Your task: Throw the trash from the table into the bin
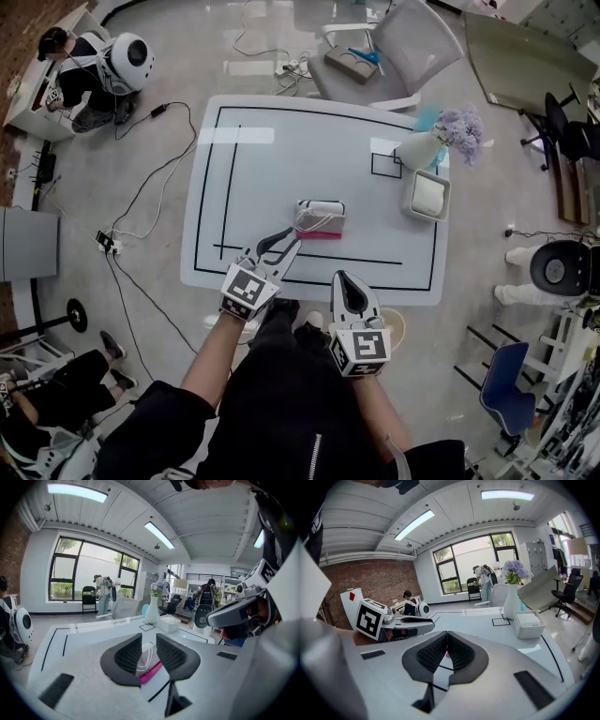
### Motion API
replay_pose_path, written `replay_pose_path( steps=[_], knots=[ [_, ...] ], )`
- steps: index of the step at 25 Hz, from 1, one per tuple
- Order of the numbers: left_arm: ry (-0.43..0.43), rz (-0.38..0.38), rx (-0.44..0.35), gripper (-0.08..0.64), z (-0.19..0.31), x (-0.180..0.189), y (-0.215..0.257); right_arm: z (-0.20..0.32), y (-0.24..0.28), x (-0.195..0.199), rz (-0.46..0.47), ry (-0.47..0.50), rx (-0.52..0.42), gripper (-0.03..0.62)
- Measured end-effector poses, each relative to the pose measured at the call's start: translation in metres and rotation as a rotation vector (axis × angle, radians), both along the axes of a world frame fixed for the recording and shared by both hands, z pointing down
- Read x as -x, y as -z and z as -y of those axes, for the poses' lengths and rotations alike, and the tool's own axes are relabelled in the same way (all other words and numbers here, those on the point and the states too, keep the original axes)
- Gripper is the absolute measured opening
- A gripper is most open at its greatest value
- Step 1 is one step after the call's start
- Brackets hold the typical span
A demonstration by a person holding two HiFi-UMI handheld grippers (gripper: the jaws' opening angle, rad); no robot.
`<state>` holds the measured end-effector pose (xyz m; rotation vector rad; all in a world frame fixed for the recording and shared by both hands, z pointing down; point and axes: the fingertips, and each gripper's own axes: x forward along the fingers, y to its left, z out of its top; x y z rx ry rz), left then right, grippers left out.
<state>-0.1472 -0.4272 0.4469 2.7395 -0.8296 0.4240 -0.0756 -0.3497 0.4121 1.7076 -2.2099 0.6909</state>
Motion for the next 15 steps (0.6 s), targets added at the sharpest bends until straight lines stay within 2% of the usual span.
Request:
replay_pose_path(
  steps=[4,8,11,15],
  knots=[
    [-0.055,0.008,0.006,0.197,0.008,-0.007,-0.018,0.005,-0.007,-0.001,-0.003,-0.02,0.023,0.009],
    [-0.055,0.003,0.02,0.318,0.021,-0.01,-0.029,0.008,-0.01,-0.003,-0.002,-0.049,0.041,0.009],
    [-0.089,0.01,0.009,0.354,0.034,-0.011,-0.038,0.012,-0.011,-0.002,-0.006,-0.059,0.048,0.009],
    [-0.149,0.023,0.044,0.356,0.044,-0.012,-0.056,0.016,-0.017,-0.001,-0.01,-0.071,0.063,0.009]
  ],
)
